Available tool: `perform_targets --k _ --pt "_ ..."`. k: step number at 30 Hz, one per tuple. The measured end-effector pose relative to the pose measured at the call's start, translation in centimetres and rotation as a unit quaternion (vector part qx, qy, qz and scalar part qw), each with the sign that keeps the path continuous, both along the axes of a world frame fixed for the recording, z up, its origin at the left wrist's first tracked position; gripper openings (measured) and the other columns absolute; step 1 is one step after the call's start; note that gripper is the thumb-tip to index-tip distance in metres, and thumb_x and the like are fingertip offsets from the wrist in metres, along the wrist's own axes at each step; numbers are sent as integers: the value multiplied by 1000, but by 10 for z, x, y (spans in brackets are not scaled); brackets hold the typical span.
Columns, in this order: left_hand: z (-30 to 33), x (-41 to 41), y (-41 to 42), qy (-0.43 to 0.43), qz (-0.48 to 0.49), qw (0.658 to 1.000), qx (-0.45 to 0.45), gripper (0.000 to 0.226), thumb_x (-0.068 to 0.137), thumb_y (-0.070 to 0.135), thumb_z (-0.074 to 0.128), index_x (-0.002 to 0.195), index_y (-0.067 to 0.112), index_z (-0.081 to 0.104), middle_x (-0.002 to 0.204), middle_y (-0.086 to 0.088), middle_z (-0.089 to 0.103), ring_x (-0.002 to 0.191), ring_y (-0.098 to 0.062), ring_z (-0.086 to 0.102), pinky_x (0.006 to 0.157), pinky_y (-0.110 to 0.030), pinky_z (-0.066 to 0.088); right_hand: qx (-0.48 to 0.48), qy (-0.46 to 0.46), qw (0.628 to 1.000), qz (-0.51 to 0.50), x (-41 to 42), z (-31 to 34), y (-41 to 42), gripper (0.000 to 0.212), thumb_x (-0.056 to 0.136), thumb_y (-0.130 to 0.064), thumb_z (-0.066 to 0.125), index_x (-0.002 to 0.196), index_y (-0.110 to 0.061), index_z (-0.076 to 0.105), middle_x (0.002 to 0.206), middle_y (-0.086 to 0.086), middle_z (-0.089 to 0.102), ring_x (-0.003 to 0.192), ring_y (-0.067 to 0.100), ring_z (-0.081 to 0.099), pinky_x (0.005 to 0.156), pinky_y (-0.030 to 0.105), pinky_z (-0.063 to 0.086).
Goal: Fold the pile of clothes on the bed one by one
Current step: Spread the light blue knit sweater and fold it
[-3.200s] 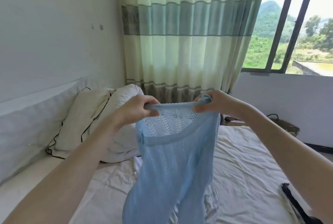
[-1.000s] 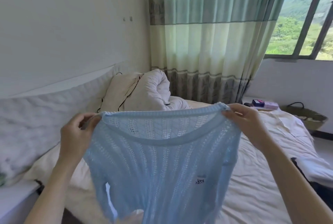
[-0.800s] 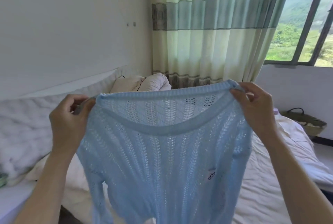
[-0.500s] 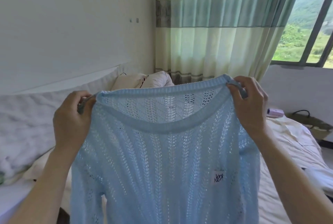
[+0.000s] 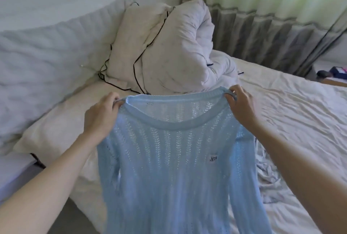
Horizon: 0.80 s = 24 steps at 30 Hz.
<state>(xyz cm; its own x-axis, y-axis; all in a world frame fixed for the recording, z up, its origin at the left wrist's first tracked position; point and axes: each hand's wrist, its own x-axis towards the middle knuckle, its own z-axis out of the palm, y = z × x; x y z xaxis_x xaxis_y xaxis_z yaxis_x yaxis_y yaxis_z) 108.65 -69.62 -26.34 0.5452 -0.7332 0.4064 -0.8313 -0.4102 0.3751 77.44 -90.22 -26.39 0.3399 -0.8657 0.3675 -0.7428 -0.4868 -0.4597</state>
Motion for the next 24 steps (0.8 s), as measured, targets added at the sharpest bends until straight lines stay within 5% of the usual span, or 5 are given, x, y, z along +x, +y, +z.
perform_targets --k 4,11,14,19,24 --pt "-94 48 -69 27 13 994 100 21 98 34 44 97 14 50 102 -6 63 82 -34 57 65 -34 35 75 43 996 -22 55 -99 -66 26 95 -30 52 105 -6 56 99 18 65 87 37 59 60 34 30" --pt "-210 90 -132 23 20 988 148 21 97 31 47 101 11 53 103 -9 63 85 -35 58 64 -36 35 174 27 982 -63 104 -222 -124 27 94 -28 53 107 -5 59 104 17 65 96 36 57 69 34 35" --pt "-240 95 -144 57 -1 984 168 25 96 25 50 115 9 53 116 -14 57 101 -36 55 73 -42 42 214 12 975 -66 113 -252 -133 29 94 -27 52 116 -9 58 114 14 61 106 34 55 90 42 42" --pt "-282 64 -102 155 -17 963 219 43 92 10 54 134 4 45 133 -20 45 122 -37 43 101 -47 36 224 64 971 -57 90 -291 -85 42 94 -21 52 135 -10 48 138 14 47 127 33 41 103 44 32" --pt "-316 -8 3 250 51 943 212 26 89 2 56 115 -3 56 108 -22 57 107 -38 50 91 -41 38 291 87 951 -59 33 -322 28 37 93 -12 52 130 -5 52 133 15 51 123 33 42 100 40 31"
